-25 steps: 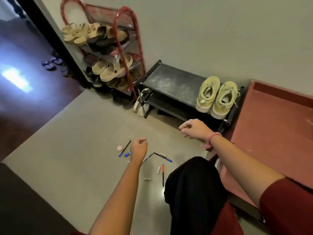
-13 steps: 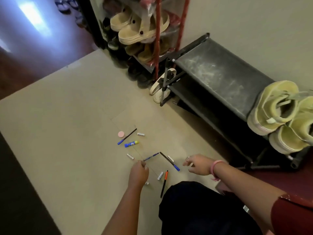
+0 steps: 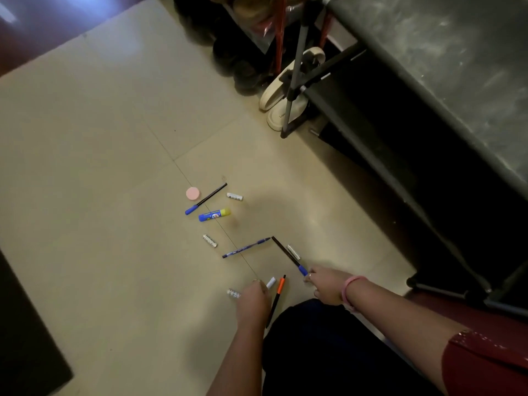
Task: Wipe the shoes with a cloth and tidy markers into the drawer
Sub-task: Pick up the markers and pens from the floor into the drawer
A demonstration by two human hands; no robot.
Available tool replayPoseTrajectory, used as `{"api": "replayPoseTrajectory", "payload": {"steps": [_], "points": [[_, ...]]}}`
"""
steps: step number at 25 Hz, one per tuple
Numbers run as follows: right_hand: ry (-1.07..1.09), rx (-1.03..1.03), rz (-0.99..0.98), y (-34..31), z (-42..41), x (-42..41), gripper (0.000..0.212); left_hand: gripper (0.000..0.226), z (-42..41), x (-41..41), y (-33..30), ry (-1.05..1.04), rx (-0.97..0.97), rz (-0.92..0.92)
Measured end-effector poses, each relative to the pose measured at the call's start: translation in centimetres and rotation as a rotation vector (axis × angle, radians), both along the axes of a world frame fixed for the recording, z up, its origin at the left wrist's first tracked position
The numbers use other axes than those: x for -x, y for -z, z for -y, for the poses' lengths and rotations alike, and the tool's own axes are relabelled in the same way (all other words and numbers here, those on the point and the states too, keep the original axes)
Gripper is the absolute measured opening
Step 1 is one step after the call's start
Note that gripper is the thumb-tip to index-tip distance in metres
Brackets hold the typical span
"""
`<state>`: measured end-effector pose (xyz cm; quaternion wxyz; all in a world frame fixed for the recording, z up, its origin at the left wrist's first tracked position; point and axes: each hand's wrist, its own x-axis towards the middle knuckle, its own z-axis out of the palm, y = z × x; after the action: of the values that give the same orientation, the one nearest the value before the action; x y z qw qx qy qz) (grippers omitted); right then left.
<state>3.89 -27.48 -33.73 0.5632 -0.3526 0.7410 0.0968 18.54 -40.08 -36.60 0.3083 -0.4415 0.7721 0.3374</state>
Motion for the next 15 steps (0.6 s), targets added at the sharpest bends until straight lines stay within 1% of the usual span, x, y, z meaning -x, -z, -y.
{"api": "replayPoseTrajectory", "payload": {"steps": [2, 5, 9, 12, 15], "points": [[0.032, 0.011, -0.033, 1.6, 0.1, 0.0, 0.038, 0.026, -1.0, 0.4, 1.5, 0.124, 0.007, 0.066], [0.152, 0.055, -0.156, 3.6, 1.3, 0.4, 0.023, 0.025, -2.0, 0.0, 3.8, 0.294, 0.014, 0.147], [0.353, 0.037, -0.259, 6.0, 2.8, 0.2, 0.024, 0.021, -2.6, -0.7, 5.8, 0.465, 0.012, 0.162], [0.410, 0.021, -0.310, 7.5, 3.2, -0.6, 0.027, 0.022, -2.5, -0.6, 6.4, 0.494, -0.044, 0.151], [0.431, 0.017, -0.326, 8.1, 3.4, -0.7, 0.027, 0.023, -2.1, -0.1, 5.6, 0.516, -0.120, 0.082]]}}
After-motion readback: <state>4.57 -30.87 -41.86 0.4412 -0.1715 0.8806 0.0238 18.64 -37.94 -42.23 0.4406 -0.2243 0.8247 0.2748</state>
